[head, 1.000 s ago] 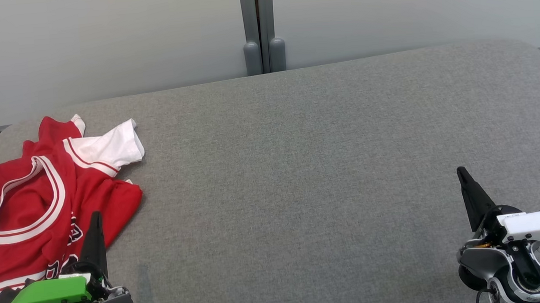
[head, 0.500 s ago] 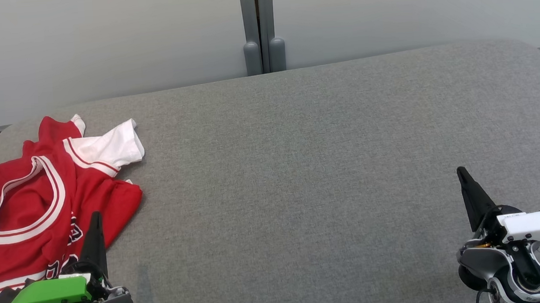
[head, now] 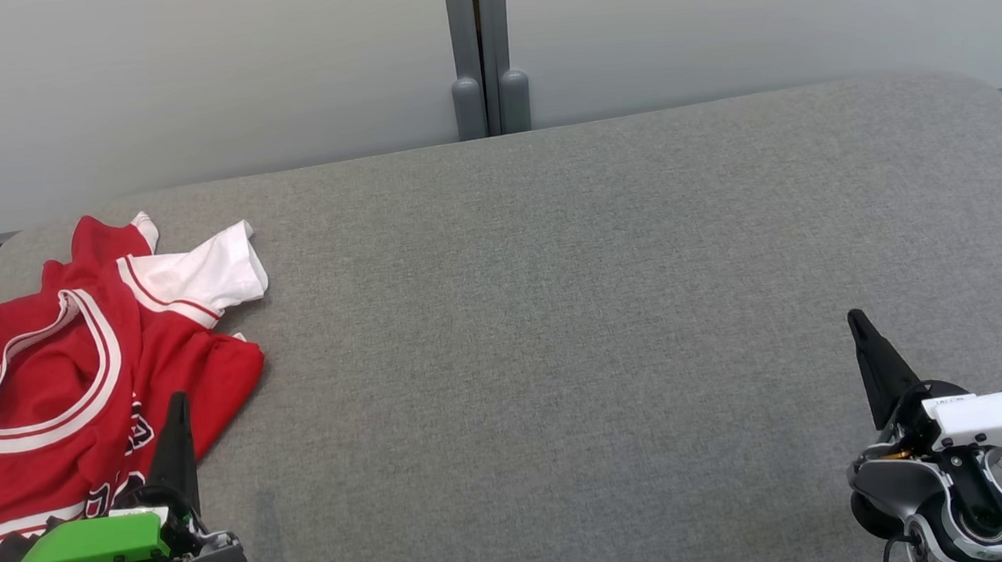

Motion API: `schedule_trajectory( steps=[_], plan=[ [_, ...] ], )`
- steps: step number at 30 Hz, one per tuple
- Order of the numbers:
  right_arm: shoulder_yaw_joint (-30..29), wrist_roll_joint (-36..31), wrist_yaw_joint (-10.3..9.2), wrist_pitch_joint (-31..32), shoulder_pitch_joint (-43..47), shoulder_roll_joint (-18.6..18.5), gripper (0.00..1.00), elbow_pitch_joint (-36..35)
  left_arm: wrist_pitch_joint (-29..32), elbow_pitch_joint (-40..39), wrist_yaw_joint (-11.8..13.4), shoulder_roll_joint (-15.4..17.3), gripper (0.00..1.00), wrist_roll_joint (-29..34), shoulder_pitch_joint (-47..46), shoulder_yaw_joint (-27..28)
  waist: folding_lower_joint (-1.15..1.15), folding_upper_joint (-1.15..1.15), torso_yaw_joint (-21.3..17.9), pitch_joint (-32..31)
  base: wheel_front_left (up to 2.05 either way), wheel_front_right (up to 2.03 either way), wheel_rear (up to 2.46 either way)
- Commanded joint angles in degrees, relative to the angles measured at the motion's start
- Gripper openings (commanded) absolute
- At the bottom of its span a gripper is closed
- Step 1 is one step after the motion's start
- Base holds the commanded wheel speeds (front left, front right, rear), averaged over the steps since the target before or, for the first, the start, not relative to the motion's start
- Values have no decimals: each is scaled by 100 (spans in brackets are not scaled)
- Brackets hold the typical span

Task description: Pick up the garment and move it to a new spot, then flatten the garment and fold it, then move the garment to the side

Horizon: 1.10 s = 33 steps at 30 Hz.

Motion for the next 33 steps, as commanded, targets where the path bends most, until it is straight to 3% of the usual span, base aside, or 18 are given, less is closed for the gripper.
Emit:
schedule_trajectory(
  steps=[1,30,31,32,33],
  plan=[
    [-2,39,2,16,-28,-5,0,9,11,8,-34,8,0,32,-93,5,0,0,0,0,0,0,0],
    [-2,38,2,16,-28,-5,0,9,11,8,-34,8,0,33,-93,5,0,0,0,0,0,0,0],
    [1,-5,0,-2,10,5,100,21,-5,22,1,-4,100,-1,13,-4,0,0,0,0,0,0,0],
    [2,-10,0,-7,29,12,0,51,-11,55,3,-12,0,0,34,-8,0,0,0,0,0,0,0],
    [6,-29,0,-29,49,16,100,67,-33,67,6,-16,100,3,56,-23,0,0,0,1,0,0,0]
  ],
)
